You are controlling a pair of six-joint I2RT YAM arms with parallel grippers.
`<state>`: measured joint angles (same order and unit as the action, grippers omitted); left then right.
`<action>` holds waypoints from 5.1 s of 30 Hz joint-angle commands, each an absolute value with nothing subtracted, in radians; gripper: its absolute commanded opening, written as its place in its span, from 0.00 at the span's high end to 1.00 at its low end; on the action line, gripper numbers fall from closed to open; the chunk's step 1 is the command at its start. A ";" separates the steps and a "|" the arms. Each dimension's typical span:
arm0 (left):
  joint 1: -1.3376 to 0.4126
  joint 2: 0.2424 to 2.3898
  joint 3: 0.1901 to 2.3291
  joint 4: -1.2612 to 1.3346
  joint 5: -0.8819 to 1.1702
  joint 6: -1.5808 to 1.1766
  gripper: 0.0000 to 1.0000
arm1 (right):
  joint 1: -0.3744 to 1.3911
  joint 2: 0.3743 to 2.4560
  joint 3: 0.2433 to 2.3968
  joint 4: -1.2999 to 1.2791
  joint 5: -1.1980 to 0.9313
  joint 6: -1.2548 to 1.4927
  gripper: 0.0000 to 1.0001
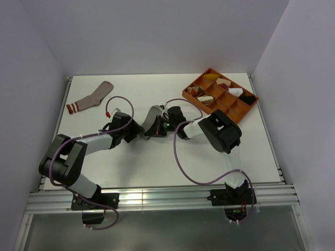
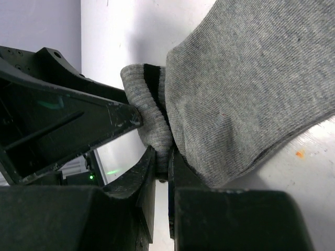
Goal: Roll the socks
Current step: Roll the sock at the center of the board.
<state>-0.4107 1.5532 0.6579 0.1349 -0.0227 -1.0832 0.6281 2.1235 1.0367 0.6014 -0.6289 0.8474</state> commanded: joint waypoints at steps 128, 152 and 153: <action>-0.298 1.502 0.601 0.258 0.126 -1.039 0.35 | 0.627 2.235 1.246 0.249 -0.793 0.560 1.00; -0.310 1.643 0.655 0.187 0.005 -1.085 0.43 | 0.621 2.249 1.272 0.190 -0.753 0.520 1.00; -0.314 1.655 0.658 0.177 0.005 -1.088 0.44 | 0.621 2.249 1.273 0.183 -0.747 0.517 1.00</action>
<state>-0.3019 1.6154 0.6502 0.2569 0.0467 -1.0943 0.6220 2.2009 1.2697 0.3065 -0.8051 0.5545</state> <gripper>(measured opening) 0.562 0.067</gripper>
